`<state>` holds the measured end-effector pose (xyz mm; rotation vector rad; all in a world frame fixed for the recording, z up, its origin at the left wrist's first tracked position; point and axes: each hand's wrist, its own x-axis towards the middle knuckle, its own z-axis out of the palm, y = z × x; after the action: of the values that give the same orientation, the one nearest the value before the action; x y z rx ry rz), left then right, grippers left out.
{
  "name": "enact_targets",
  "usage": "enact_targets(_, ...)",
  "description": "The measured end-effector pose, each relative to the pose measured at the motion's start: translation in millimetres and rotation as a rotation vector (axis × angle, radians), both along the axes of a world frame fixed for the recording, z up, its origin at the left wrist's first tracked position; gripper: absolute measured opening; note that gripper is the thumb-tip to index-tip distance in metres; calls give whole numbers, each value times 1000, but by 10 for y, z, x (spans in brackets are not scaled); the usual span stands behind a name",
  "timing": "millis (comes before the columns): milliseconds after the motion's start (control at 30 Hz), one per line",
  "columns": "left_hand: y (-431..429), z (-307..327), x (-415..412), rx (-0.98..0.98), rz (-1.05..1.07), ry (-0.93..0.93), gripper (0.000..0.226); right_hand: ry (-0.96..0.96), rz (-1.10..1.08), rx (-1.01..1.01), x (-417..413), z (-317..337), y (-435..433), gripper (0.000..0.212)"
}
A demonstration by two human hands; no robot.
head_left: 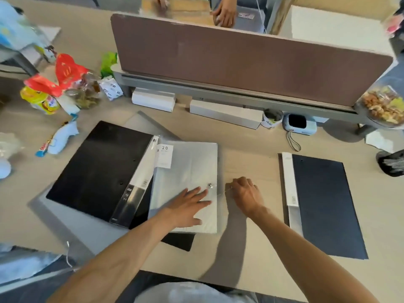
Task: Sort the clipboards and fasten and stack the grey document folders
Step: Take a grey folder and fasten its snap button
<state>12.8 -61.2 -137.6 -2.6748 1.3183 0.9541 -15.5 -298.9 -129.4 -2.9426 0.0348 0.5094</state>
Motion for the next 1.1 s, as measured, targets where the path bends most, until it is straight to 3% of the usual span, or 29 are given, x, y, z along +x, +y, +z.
enact_targets(100, -18, 35, -159, -4, 69, 32, 65, -70, 178, -61, 42, -45, -79, 23)
enact_targets(267, -178, 118, -311, -35, 221, 7, 57, -28, 444, -180, -29, -36, -245, 29)
enact_targets(333, -280, 132, -329, -71, 300, -24, 56, 34, 457, -90, -65, 25, -296, 31)
enact_targets(500, -572, 153, -319, -29, 523, -103, 76, 238, 295, 234, -148, 303, -438, 28)
enact_targets(600, -670, 161, -271, 74, 536, -96, 87, 281, 256, 256, -186, 397, -635, 28)
enact_targets(767, -731, 78, -248, 138, 427, -62, 90, 385, 135, 240, -179, 464, -996, 21)
enact_targets(933, -809, -8, -262, 90, 328, -75, 89, 462, -54, 476, -229, 517, -1111, 14)
enact_targets(1100, -742, -7, -250, -35, 294, -78, 91, 507, -78, 651, -85, 618, -711, 14)
